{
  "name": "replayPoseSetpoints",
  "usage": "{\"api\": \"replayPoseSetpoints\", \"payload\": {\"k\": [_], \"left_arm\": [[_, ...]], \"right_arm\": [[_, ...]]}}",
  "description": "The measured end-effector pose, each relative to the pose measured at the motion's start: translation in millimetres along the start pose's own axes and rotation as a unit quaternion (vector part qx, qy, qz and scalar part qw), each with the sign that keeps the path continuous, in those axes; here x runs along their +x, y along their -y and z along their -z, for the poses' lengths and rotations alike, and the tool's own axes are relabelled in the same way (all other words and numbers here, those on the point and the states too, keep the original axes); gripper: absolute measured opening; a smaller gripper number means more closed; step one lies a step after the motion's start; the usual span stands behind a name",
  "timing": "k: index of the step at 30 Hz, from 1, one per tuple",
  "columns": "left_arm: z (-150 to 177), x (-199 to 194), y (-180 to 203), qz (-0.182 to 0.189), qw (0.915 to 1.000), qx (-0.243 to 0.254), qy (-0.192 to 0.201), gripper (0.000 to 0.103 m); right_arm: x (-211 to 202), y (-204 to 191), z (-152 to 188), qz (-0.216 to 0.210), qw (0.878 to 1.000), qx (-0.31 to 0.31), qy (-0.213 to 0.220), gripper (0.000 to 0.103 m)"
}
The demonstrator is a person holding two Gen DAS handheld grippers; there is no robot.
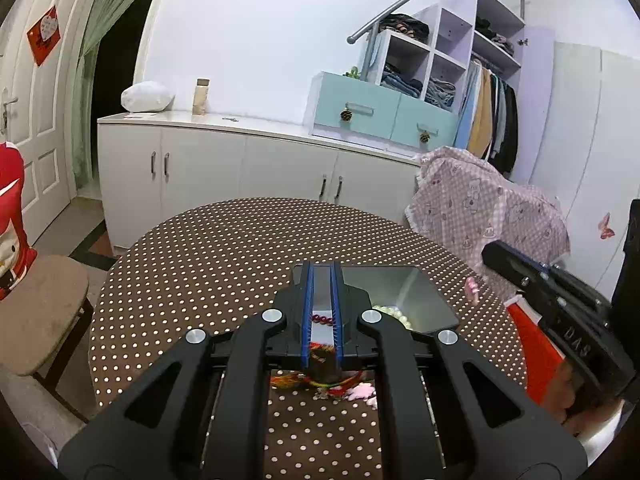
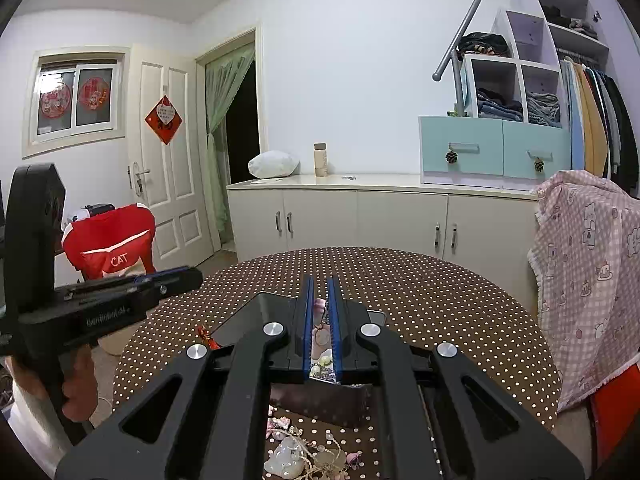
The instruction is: Organize jewelry
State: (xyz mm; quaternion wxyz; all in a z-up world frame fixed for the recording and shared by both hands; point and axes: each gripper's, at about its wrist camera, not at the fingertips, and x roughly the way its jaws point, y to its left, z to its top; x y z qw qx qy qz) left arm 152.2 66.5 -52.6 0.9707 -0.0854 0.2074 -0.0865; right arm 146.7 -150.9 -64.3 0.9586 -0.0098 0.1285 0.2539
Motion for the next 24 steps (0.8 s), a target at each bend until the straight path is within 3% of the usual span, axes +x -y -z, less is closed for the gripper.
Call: {"api": "replayPoseSetpoints", "payload": {"k": [6,15,20,21,22,23,24], "left_arm": [[-6.1,-1.3,-5.2,0.004,1.0,-0.008,0.002,0.009],[-35.3,-13.3,15.1,0.01,0.9983,0.031,0.048,0.009],[-29.7,-16.7,9.3,0.02,0.9984,0.037,0.039,0.01],[-25.9,-17.3,6.3,0.02,0.9985,0.041,0.032,0.014],[-22.1,-18.4,2.8,0.016,0.9985,0.044,0.027,0.04],[-15.7,-21.6,-3.0,0.004,0.9985,0.045,0.03,0.082],[-11.6,-25.0,-7.6,0.0,0.9985,0.04,0.039,0.084]], "right_arm": [[1.8,-0.5,-2.7,0.001,1.0,-0.002,-0.001,0.006],[0.2,-0.8,-17.6,0.002,1.0,-0.015,0.017,0.006],[-1.0,2.3,-15.0,0.0,1.0,-0.012,0.015,0.006],[-0.6,3.2,-13.8,-0.001,1.0,-0.012,0.013,0.006],[-0.5,3.7,-12.6,0.0,1.0,-0.01,0.011,0.006],[-0.2,4.5,-10.6,0.0,1.0,-0.007,0.007,0.006],[0.0,5.3,-8.5,-0.001,1.0,-0.004,0.004,0.006]]}}
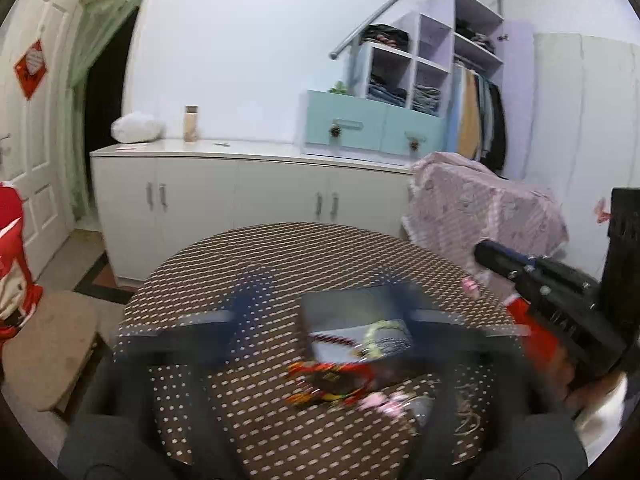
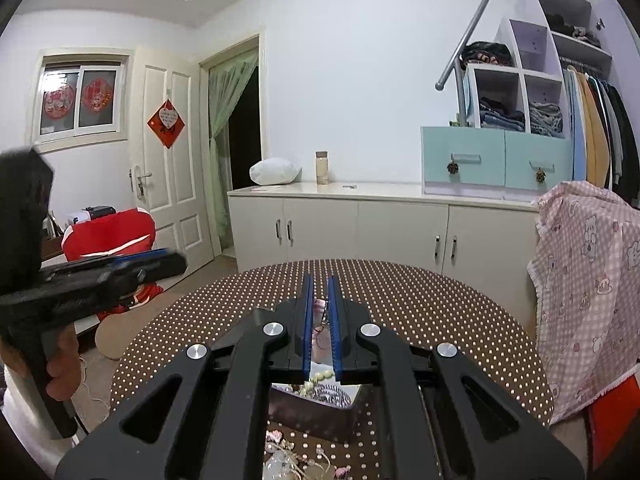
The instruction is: Organize jewelry
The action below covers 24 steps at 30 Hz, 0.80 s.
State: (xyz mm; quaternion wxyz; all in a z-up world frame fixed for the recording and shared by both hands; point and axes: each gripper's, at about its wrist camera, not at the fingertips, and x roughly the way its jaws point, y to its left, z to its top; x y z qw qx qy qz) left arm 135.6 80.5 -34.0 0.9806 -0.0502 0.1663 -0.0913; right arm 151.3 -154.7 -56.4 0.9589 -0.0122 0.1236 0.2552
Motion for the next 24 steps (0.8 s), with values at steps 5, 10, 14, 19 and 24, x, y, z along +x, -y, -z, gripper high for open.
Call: {"api": "replayPoseSetpoints", "payload": {"k": [5,10,14,19,24], "left_arm": [[25.2,8.6,-18.7,0.009,0.9985,-0.023,-0.049,0.084],[50.2,34.2,-25.5,0.005,0.9943,-0.026,-0.104,0.06],[55.3,45.6,-27.2,0.006,0.9928,-0.028,-0.117,0.051],[51.7,56.7,-32.4,0.028,0.9915,-0.032,-0.123,0.035],[51.0,68.1,-34.1,0.041,0.9891,-0.033,-0.137,0.014]], "right_arm": [[0.5,-2.2,9.9,-0.002,1.0,0.007,-0.012,0.006],[2.4,-5.7,17.9,-0.002,1.0,0.01,-0.026,0.006],[2.4,-5.7,20.6,-0.001,0.999,0.014,-0.032,0.006],[2.4,-7.1,23.8,0.0,0.999,0.016,-0.038,0.006],[1.7,-8.9,25.9,-0.001,0.999,0.017,-0.041,0.006]]}}
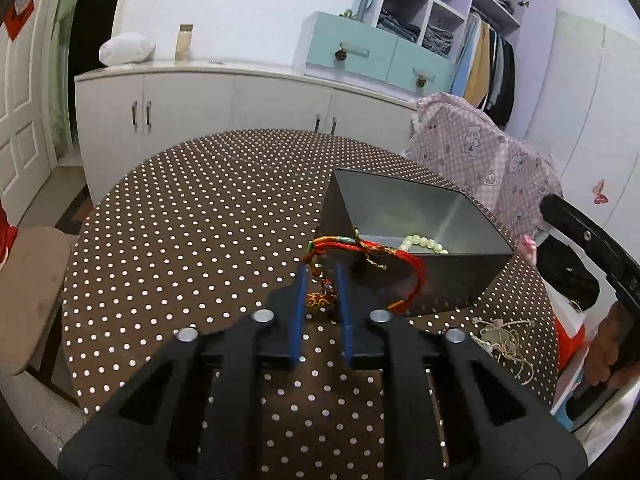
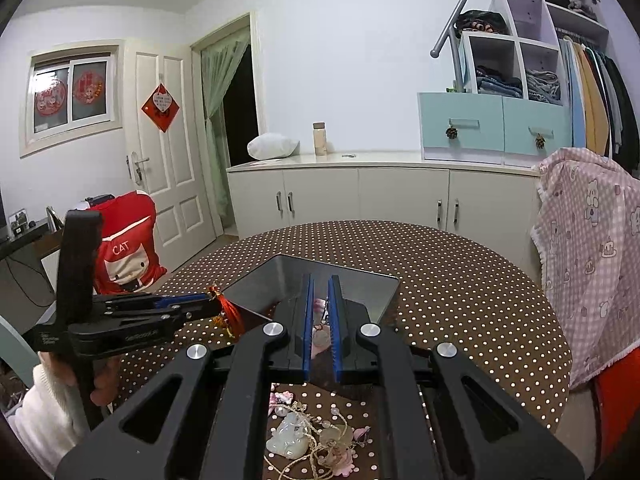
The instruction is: Organize jewelry
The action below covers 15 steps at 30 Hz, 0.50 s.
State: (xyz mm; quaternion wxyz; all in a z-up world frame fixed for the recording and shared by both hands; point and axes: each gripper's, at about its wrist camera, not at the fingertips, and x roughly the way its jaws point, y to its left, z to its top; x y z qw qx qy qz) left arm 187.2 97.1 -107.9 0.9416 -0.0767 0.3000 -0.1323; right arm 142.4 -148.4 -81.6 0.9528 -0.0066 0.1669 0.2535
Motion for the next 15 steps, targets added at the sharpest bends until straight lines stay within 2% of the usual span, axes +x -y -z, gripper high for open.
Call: {"api": "replayPoseSetpoints", "payload": {"k": [2,9,13,15], "left_arm": [[-1.3,1.3,0.4,-0.001,1.0,-0.001,0.001,0.009],[-0.9,-15.0,5.7,0.021,0.9996,0.004,0.021,0.009],[-0.7,-23.5,4.9,-0.016,0.999,0.025,0.034,0.009],[-2.4,-19.8,1.8,-0.027,0.9989,0.027,0.028,0.009]], "right_arm": [[0.7,1.4,-2.0,0.001,1.0,-0.001,-0.001,0.006],[-1.3,2.7,-0.7,0.005,1.0,0.0,-0.002,0.006],[-2.3,3.7,0.3,0.005,1.0,0.001,-0.004,0.006],[-2.4,4.0,0.2,0.005,1.0,0.002,-0.004,0.006]]}}
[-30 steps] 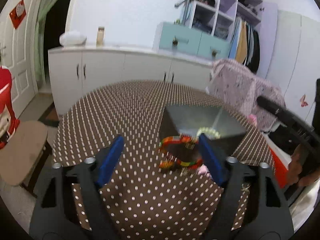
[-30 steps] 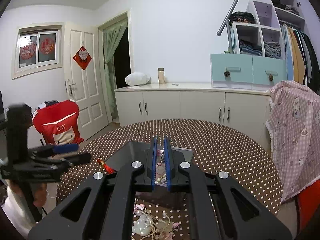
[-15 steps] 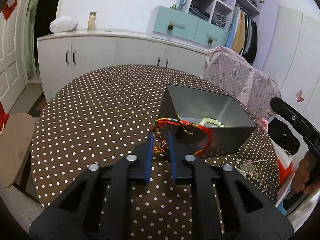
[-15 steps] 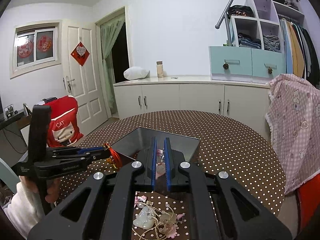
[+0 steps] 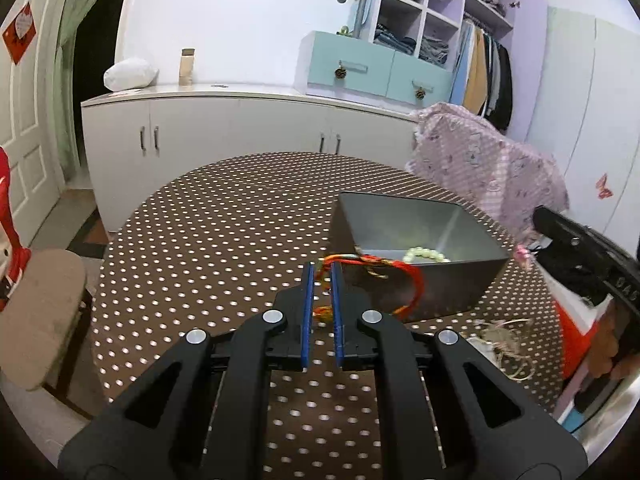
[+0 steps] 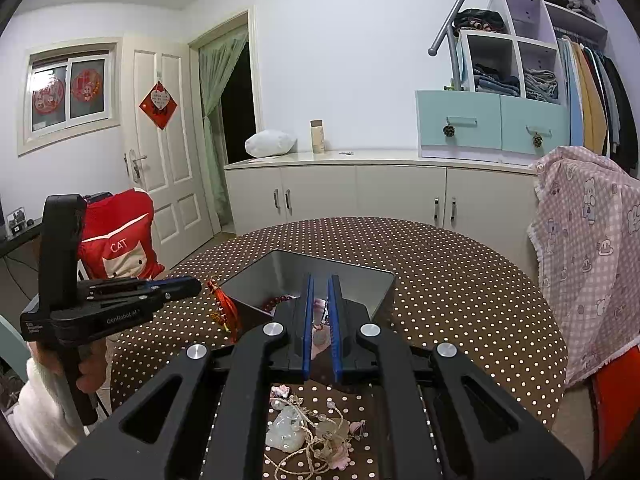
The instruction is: Organize jewelry
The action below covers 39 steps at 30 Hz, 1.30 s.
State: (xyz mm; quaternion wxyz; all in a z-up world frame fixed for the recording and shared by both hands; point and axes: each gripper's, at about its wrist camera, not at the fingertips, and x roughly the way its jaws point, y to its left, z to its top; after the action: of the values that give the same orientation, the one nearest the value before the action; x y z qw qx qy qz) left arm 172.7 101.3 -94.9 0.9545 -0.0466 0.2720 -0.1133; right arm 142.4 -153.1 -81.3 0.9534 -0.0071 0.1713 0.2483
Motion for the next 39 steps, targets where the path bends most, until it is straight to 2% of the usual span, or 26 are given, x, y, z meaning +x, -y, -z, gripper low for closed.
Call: {"api": "replayPoseSetpoints", "payload": {"k": [5,8,9,10,11,12,13,16,19,30,35,37,39], "left_arm": [[-2.1,19.4,-6.2,-0.005,0.9994,0.007,-0.033,0.009],[-3.9,19.3,-7.1,0.013,0.9993,0.012,-0.031,0.01],[-3.8,17.6,-7.2,0.019,0.9992,0.017,-0.03,0.014],[-3.0,15.9,-7.0,0.024,0.999,0.024,-0.029,0.041],[-2.1,13.6,-7.1,0.026,0.999,0.028,-0.024,0.082],[-0.4,9.8,-6.3,0.027,0.9991,0.03,-0.013,0.083],[0.1,6.0,-5.9,0.032,0.9989,0.035,-0.002,0.083],[-2.4,8.8,-5.6,0.033,0.9987,0.039,-0.005,0.083],[-5.1,16.8,-5.8,0.028,0.9984,0.046,-0.017,0.072],[-3.8,16.2,-15.1,0.015,0.9974,0.069,-0.016,0.064],[-4.7,35.0,-8.3,0.019,0.9955,0.083,-0.04,0.043],[-4.0,37.2,-6.0,0.029,0.9941,0.092,-0.049,0.037],[-5.2,35.4,-5.6,0.038,0.9934,0.099,-0.044,0.035]], "right_arm": [[0.1,-1.9,0.7,0.0,1.0,-0.001,-0.001,0.006],[2.0,-0.6,0.7,0.003,1.0,-0.002,-0.005,0.006],[2.6,0.2,0.7,0.005,1.0,-0.001,-0.006,0.006],[3.3,0.4,0.5,0.005,1.0,0.0,-0.007,0.006],[4.2,1.4,0.5,0.006,1.0,0.001,-0.008,0.006],[4.5,0.8,0.8,0.007,1.0,0.001,-0.009,0.006],[5.3,1.1,1.2,0.008,1.0,0.001,-0.01,0.006],[8.2,1.5,1.8,0.009,1.0,0.005,-0.014,0.006],[9.5,-0.2,1.6,0.008,1.0,0.004,-0.017,0.006],[11.9,-1.5,1.2,0.011,1.0,-0.002,-0.022,0.006],[16.7,-4.6,1.9,0.008,1.0,-0.004,-0.027,0.006],[17.3,-5.7,2.2,0.006,1.0,-0.007,-0.028,0.006],[18.7,-5.3,0.7,0.004,1.0,-0.006,-0.028,0.006]]}}
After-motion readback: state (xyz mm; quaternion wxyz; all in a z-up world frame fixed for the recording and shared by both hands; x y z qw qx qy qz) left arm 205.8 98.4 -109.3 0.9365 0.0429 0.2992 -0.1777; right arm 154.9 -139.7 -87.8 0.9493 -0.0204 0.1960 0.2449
